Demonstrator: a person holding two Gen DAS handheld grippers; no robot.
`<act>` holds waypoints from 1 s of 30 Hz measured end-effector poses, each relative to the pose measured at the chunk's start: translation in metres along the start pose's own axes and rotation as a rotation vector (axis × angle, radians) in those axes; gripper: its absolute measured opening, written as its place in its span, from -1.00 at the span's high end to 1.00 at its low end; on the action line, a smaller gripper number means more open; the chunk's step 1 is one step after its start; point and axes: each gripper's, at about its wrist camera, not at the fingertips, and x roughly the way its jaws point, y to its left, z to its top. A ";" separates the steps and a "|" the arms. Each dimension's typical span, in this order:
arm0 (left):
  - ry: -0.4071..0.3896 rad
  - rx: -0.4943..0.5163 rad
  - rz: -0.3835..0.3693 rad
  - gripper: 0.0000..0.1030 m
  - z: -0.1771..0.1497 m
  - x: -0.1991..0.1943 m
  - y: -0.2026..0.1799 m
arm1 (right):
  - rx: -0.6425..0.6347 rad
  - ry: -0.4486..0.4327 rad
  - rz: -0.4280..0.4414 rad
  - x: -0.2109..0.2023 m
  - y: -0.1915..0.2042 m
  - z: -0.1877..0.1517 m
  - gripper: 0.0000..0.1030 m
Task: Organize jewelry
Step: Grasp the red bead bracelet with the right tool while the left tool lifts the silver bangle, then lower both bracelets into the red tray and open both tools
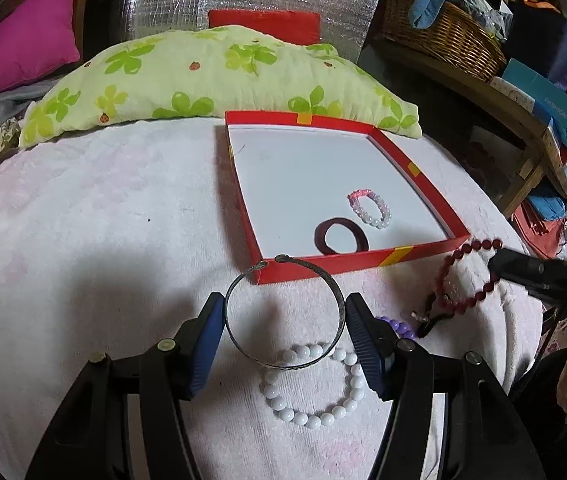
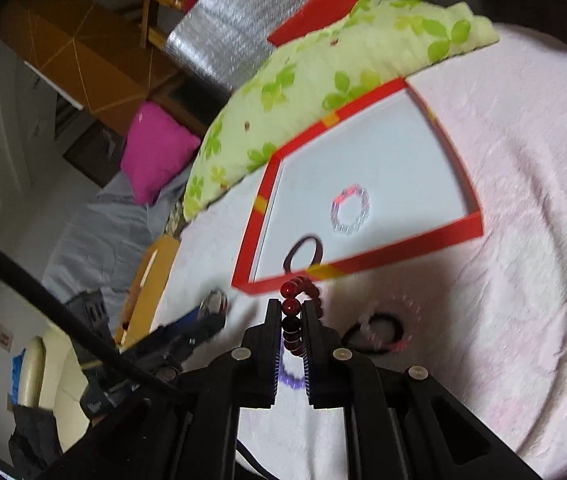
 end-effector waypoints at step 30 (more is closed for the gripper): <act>0.090 0.078 -0.014 -0.22 0.112 0.114 -0.033 | 0.123 -0.069 -0.063 0.103 -0.039 0.153 0.79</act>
